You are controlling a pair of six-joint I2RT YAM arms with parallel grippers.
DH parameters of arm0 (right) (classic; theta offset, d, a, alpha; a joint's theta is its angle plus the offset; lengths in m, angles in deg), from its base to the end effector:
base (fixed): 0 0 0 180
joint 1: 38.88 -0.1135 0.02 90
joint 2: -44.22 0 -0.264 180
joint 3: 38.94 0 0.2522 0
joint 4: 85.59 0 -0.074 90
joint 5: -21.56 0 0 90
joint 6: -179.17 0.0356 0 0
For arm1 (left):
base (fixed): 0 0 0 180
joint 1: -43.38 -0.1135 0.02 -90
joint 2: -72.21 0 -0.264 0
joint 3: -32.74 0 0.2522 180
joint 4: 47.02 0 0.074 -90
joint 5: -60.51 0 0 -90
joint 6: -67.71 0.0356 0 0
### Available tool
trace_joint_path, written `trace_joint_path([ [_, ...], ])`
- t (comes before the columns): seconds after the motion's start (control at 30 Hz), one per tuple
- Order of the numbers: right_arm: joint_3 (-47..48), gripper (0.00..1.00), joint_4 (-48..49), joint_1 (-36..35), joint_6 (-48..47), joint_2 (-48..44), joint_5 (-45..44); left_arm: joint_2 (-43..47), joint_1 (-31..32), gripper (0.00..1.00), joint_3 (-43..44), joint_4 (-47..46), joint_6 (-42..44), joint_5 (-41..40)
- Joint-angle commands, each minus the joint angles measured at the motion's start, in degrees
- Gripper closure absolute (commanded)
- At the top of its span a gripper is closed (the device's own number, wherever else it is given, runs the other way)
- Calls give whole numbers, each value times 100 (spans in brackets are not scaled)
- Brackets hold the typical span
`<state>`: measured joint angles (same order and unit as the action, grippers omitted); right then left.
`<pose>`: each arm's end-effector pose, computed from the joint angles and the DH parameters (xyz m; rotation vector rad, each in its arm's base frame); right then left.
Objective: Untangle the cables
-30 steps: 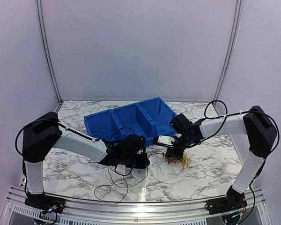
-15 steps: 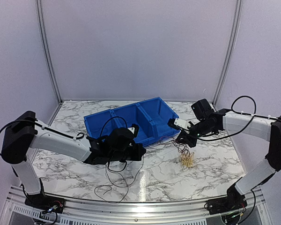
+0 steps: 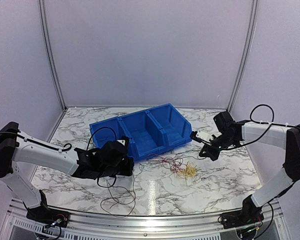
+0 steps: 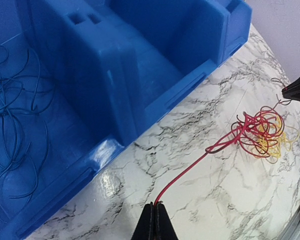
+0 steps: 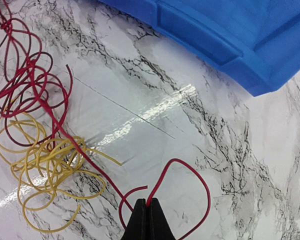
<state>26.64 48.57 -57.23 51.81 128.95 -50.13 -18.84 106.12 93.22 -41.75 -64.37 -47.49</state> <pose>0.2618 0.0986 0.1960 -1.3183 2.2924 0.3233 0.1607 -0.2878 0.1860 0.2233 2.2369 -0.6913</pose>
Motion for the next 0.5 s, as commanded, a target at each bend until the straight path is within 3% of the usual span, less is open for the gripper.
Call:
trace_joint_path([
  [0.0, 23, 100, -258, -11, -175, -62, 148, 156, -3, 100, -152, 444, 91, -117],
  [0.2, 226, 100, -521, 98, -184, -378, 190, 239, 1, 100, -278, 657, 152, -259],
  [0.47, 411, 100, -25, 1557, -126, -815, -559, 1028, 1, 100, -846, 1109, 133, -748],
])
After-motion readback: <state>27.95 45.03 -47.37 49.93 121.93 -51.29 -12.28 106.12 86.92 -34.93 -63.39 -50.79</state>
